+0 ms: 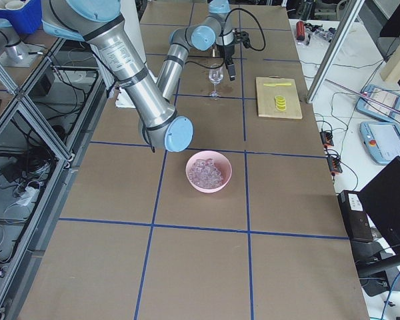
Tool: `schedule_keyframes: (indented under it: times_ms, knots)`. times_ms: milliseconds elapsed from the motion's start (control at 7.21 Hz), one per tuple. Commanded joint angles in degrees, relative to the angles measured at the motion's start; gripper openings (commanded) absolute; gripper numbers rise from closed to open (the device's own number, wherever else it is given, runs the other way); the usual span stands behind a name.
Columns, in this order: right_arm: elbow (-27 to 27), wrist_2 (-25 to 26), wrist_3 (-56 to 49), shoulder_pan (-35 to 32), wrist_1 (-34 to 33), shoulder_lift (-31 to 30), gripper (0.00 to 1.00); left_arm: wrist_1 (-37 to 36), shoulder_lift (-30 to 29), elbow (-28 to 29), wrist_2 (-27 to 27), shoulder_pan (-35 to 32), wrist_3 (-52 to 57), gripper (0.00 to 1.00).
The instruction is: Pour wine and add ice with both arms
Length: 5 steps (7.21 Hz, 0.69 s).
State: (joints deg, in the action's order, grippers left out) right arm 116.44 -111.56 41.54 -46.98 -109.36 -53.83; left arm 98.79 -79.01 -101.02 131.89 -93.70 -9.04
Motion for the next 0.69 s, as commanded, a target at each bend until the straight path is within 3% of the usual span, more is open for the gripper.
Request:
schedule_keyframes:
  times_ms: [0, 278, 555]
  knots:
    - [-0.07, -6.91, -21.50, -11.69, 0.29, -10.02, 1.00, 0.09, 0.08, 0.13, 0.03, 0.10, -0.01, 1.00]
    - [-0.07, -12.07, -35.59, -21.00, 3.35, -20.47, 1.00, 0.18, 0.08, 0.04, 0.03, 0.10, 0.07, 1.00]
    - [-0.42, -13.24, -45.38, -29.45, 7.05, -33.04, 1.00, 0.27, 0.08, 0.04, 0.03, 0.10, 0.07, 1.00]
